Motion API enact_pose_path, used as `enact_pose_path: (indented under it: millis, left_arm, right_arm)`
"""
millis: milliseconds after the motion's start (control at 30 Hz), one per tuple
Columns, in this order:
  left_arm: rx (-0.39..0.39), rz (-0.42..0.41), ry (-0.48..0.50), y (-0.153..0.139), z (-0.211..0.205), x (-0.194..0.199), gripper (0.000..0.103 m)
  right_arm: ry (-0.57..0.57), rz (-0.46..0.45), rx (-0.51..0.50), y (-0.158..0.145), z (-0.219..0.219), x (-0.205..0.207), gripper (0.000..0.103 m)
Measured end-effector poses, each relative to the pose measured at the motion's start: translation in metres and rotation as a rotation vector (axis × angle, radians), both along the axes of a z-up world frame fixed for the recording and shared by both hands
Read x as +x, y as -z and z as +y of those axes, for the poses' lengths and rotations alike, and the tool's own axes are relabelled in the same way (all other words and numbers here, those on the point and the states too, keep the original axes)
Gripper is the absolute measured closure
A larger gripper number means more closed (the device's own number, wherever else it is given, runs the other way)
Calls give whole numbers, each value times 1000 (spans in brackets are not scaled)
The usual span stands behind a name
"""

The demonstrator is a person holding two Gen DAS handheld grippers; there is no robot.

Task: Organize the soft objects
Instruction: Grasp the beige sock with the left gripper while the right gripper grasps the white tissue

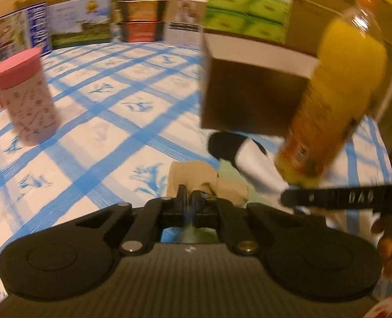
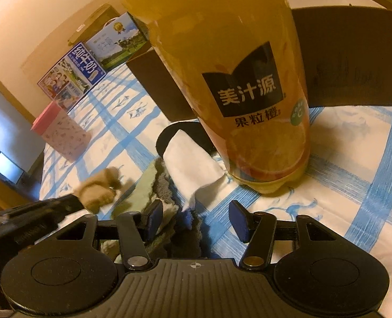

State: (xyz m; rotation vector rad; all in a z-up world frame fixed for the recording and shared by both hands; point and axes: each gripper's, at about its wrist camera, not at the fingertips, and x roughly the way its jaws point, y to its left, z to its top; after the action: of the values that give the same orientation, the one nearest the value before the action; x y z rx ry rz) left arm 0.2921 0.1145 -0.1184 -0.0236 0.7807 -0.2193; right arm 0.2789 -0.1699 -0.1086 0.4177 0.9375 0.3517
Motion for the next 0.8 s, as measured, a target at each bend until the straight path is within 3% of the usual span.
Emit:
enact_pose_path:
  millis: [67, 233, 367, 533, 800]
  left_arm:
    - [-16, -6, -30, -3, 3, 3, 100]
    - [-27, 12, -68, -1, 3, 10, 100]
    - [-39, 27, -74, 3, 1, 12, 100]
    - [-47, 19, -80, -1, -2, 10, 100]
    - [-64, -25, -91, -29, -3, -3, 100]
  right_arm:
    - [11, 7, 12, 4, 1, 3, 62]
    - [28, -22, -2, 8, 10, 11, 71]
    - [5, -54, -35, 9, 20, 14, 97]
    - [-37, -166, -101, -3, 26, 1, 101]
    - [-115, -265, -93, -36, 27, -19, 102]
